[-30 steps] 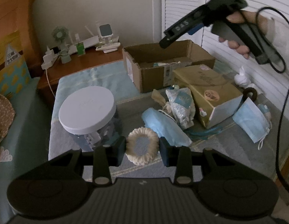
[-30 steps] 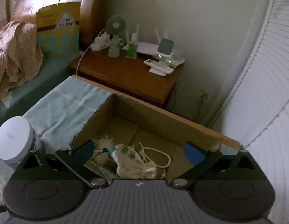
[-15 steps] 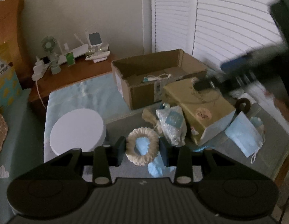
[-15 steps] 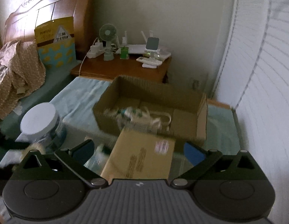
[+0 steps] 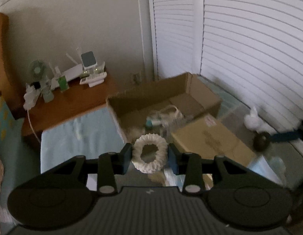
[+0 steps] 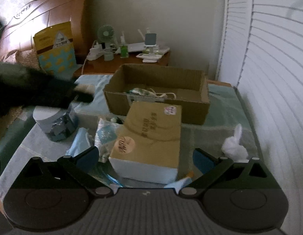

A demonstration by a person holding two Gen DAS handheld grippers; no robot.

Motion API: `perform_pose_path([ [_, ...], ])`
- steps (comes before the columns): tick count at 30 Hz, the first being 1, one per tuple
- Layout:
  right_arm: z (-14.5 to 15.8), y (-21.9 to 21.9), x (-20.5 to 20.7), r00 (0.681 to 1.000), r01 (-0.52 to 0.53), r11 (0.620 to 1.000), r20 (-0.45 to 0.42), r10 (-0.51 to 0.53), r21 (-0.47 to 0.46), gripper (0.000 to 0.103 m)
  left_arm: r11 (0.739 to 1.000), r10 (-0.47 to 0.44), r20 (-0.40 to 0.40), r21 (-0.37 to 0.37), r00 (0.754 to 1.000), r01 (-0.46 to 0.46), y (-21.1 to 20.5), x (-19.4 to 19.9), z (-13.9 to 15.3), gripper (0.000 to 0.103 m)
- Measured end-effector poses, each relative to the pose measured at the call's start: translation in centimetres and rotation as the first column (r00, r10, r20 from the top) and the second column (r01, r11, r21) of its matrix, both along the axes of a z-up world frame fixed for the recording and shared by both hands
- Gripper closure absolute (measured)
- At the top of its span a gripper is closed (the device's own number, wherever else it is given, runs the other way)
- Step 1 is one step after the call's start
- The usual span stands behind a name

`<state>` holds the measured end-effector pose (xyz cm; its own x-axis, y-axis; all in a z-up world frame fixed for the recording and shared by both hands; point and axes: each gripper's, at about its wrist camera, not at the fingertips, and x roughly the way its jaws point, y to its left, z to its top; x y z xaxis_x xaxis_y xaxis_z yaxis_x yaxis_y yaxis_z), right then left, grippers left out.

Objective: Organize soft objects
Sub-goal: 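Carry the braided ring into the cardboard box and open the left tool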

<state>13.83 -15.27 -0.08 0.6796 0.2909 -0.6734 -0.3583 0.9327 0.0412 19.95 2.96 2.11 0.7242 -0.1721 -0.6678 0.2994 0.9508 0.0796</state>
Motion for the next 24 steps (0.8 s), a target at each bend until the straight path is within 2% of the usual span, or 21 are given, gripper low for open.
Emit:
perform_pose_path([
  [7,0.4,-1.6,-0.5,0.999,0.033,0.999,0.017,-0.033,-0.01,0.0,0.998,0.05,0.003,-0.027,0.999,-0.05,-0.7,7.1,0.0,0.061],
  [8,0.5,-2.0,-0.6,0.999,0.037,0.999,0.016,-0.037,-0.005,0.0,0.998,0.055,0.001,-0.025,0.998,-0.055,-0.8,7.8,-0.1,0.049],
  [9,0.6,-2.3,-0.6,0.999,0.041,0.999,0.015,-0.041,-0.001,0.0,0.998,0.064,-0.003,-0.019,0.998,-0.064,-0.9,8.5,-0.2,0.029],
  [11,0.6,-2.8,-0.6,0.998,0.053,0.999,0.017,-0.053,0.003,0.0,0.995,0.099,0.022,-0.02,0.995,-0.098,-1.0,9.1,-0.3,0.017],
  [15,0.7,-3.4,-0.9,0.997,0.067,0.998,0.023,-0.067,0.002,0.0,0.995,0.102,0.037,-0.027,0.994,-0.101,-0.7,8.4,0.0,0.013],
  [17,0.8,-3.6,-0.9,0.998,0.065,0.998,0.022,-0.065,0.009,0.0,0.995,0.096,0.049,-0.026,0.994,-0.095,-0.5,7.3,0.3,0.008],
  [21,1.0,-3.9,-1.3,0.997,0.069,0.998,0.032,-0.07,0.013,0.0,0.996,0.093,0.066,-0.01,0.993,-0.093,-0.2,4.8,0.7,0.007],
  [24,0.9,-4.2,-1.9,0.997,0.071,0.997,0.035,-0.072,0.013,0.0,0.994,0.104,0.067,-0.032,0.992,-0.102,0.3,2.4,0.7,0.004],
])
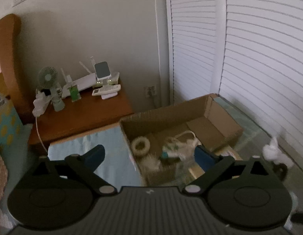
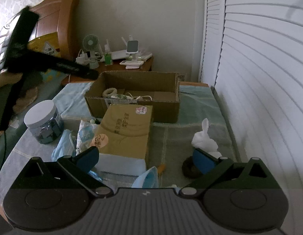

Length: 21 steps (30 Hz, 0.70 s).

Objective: Organize soft objects
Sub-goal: 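Carry the braided ring into the cardboard box and open the left tool, then move both tools toward the blue face masks on the sheet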

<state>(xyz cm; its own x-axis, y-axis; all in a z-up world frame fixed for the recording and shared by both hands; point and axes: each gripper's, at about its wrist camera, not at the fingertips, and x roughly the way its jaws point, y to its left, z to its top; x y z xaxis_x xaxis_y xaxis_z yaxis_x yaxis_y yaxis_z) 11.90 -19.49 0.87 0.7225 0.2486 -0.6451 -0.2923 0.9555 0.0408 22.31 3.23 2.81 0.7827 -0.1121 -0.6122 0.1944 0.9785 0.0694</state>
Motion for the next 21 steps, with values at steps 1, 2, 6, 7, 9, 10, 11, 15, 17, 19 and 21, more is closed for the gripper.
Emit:
perform_pose_path([
  [1,0.0,-0.1,-0.2,1.0,0.002,1.0,0.001,-0.002,-0.002,0.0,1.0,0.008,0.004,-0.013,1.0,-0.008,0.2,-1.1,-0.1,0.004],
  [2,-0.1,-0.3,-0.5,1.0,0.005,1.0,0.002,-0.005,-0.003,0.0,1.0,0.014,0.004,-0.022,1.0,-0.013,0.4,-2.1,-0.3,0.003],
  [6,-0.8,-1.1,-1.6,1.0,0.011,1.0,-0.01,-0.011,0.003,0.0,0.998,0.045,-0.009,-0.038,0.999,-0.046,1.0,-5.8,-1.6,0.003],
  [7,-1.1,-1.2,-1.9,1.0,0.009,1.0,-0.015,-0.009,0.003,0.0,0.998,0.052,-0.013,-0.041,0.999,-0.053,1.1,-6.7,-2.0,0.003],
  [9,-1.7,-1.2,-2.4,1.0,0.006,1.0,-0.028,-0.006,-0.001,0.0,0.997,0.062,-0.027,-0.05,0.998,-0.064,1.3,-8.2,-2.9,0.003],
  [10,-2.0,-1.2,-2.7,0.999,0.002,1.0,-0.033,-0.002,-0.004,0.0,0.996,0.068,-0.036,-0.057,0.997,-0.07,1.4,-9.0,-3.5,0.003],
  [11,-2.3,-1.2,-2.9,0.999,-0.003,1.0,-0.037,0.003,-0.005,0.0,0.995,0.075,-0.046,-0.061,0.996,-0.077,1.4,-9.6,-4.0,0.003],
  [15,-3.2,-1.0,-3.6,0.999,-0.019,1.0,-0.05,0.018,-0.02,0.0,0.995,0.089,-0.042,-0.041,0.995,-0.091,1.1,-12.1,-5.5,0.003],
  [17,-3.4,-1.0,-3.9,0.999,-0.021,0.999,-0.048,0.02,-0.029,0.0,0.995,0.1,-0.035,-0.026,0.994,-0.101,0.8,-13.1,-6.2,0.002],
  [19,-3.6,-1.1,-4.0,0.999,-0.026,0.999,-0.047,0.024,-0.029,0.0,0.994,0.106,-0.036,-0.023,0.994,-0.107,0.6,-13.9,-6.8,0.002],
  [21,-3.7,-1.1,-4.0,0.999,-0.031,0.999,-0.046,0.03,-0.022,0.0,0.994,0.106,-0.036,-0.001,0.994,-0.106,0.3,-14.2,-7.3,0.001],
])
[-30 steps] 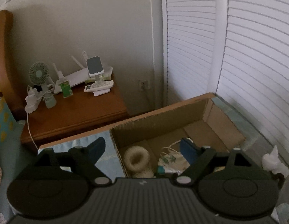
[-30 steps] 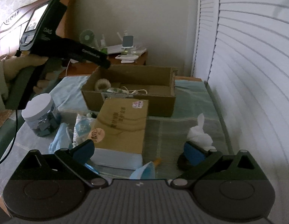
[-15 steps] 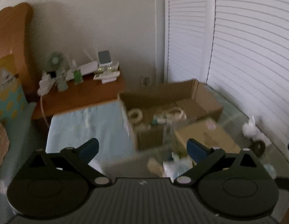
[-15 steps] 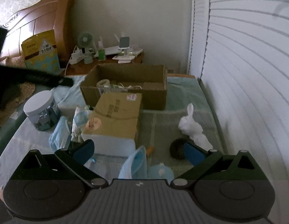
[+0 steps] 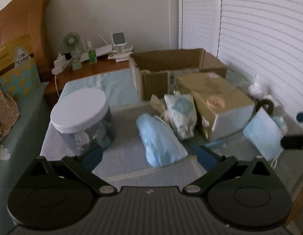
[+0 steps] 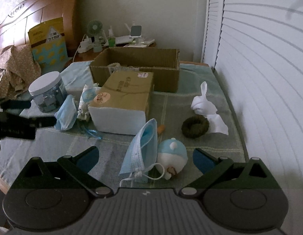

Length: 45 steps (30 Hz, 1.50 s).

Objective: Organize soft objects
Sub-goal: 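Move both tools toward the blue face masks on the sheet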

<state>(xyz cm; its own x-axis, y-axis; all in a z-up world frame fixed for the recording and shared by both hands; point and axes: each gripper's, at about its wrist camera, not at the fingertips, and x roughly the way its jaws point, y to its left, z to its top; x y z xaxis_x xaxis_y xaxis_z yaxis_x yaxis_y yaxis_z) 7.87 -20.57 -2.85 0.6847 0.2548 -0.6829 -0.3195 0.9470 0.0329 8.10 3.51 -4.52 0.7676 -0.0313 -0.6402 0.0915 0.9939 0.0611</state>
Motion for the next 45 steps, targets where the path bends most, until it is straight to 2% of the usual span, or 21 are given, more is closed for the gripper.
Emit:
perform_pose_path([
  [8,-0.2,1.7,0.1,0.996,-0.092,0.996,-0.004,0.092,0.008,0.0,0.999,0.028,-0.049,-0.03,0.998,-0.03,0.1,-0.2,-1.8,0.001],
  [20,-1.5,5.6,0.6,0.978,-0.202,0.979,-0.066,0.2,-0.024,0.0,0.996,0.059,-0.059,-0.065,0.996,-0.063,1.9,-0.5,-2.1,0.001],
  [32,-0.5,9.4,-0.5,0.947,-0.318,0.947,-0.071,0.314,-0.043,0.0,0.992,0.045,-0.071,-0.116,0.996,-0.053,3.7,-0.8,-2.2,0.001],
  [45,0.7,7.2,-0.4,0.973,-0.23,0.97,-0.036,0.227,-0.084,0.0,0.991,0.014,-0.066,-0.133,0.998,-0.023,3.2,-0.6,-2.3,0.001],
])
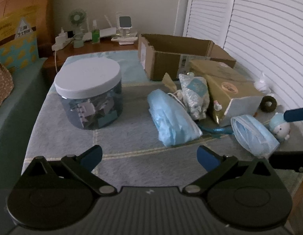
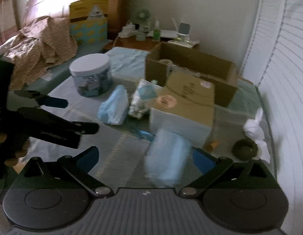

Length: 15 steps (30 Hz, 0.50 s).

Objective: Organize soft objects
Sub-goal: 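Move both tools toward the blue face masks on the sheet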

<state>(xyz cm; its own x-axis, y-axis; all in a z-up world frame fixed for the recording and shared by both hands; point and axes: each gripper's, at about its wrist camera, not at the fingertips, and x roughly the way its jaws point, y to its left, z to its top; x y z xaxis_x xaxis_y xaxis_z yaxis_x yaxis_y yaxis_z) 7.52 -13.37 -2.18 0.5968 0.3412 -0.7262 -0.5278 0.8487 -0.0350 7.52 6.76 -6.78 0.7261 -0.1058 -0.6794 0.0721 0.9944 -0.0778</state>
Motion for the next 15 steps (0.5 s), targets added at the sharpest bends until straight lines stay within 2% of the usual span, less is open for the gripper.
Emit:
perform_pose_path([
  [4,-1.5,-0.6,1.0,0.998,0.033,0.999,-0.06,-0.032,0.011,0.0,1.0,-0.005,-0.005,0.001,1.0,0.005,-0.2,0.1,0.2,0.001],
  [15,-5.0,0.2,2.0,0.992,-0.002,1.0,-0.128,-0.002,-0.031,0.0,1.0,-0.01,-0.038,-0.009,0.999,0.01,-0.6,0.9,-0.6,0.001],
])
